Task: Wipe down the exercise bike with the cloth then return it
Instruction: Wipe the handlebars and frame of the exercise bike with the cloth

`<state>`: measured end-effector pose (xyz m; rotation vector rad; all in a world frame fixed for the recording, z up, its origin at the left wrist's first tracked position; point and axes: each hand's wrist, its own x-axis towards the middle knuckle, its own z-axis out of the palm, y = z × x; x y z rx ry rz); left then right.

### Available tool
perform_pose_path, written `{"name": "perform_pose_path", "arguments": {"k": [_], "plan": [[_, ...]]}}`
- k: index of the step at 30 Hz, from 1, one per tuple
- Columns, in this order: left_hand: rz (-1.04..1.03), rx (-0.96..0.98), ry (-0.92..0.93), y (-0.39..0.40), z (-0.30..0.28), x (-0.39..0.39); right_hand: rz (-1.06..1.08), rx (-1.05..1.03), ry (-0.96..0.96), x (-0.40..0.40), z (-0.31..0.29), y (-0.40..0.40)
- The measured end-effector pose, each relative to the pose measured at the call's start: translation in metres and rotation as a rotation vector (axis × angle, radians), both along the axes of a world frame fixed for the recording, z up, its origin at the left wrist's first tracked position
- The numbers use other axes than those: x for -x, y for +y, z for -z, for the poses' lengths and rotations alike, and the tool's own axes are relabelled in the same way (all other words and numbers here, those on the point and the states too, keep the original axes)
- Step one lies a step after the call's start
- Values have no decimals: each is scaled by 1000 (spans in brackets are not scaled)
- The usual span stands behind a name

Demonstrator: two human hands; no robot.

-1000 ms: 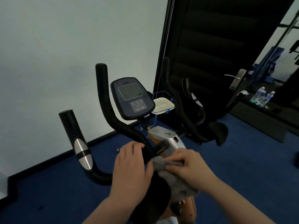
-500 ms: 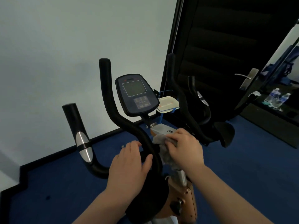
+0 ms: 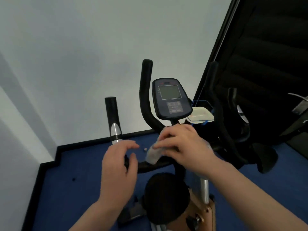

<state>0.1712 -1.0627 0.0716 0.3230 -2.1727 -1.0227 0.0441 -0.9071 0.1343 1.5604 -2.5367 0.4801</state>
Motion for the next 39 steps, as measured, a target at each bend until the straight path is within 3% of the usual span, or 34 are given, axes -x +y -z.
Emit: {"name": "perform_pose_path", "arguments": {"k": [2,4,8,15,21,27,34,37,39], "plan": [[-84,-21,37,-18,5,-7,-131,-285,46,6,1,-3],[-88,-122,-4,-31,10,-12,-248,-328,68,14,1,1],[-31,-231,-48,-42,18,-17,-304,-229,60,17,5,-2],[-23,-251,-8,-42,14,-16,-164,137,-510,-19,30,-61],[-11,-228,-37,-48,6,-17,-79,70,-380,-16,32,-43],[-26,-367,-41,-50,8,-18,47,341,-421,-31,41,-89],[-45,-453,-37,-46,1,-15,187,517,-298,4,8,-159],[3,-349,-81,-53,-1,-13,136,513,-119,6,8,-173],[33,-209,-129,-55,0,-13,214,610,-122,14,11,-160]]}}
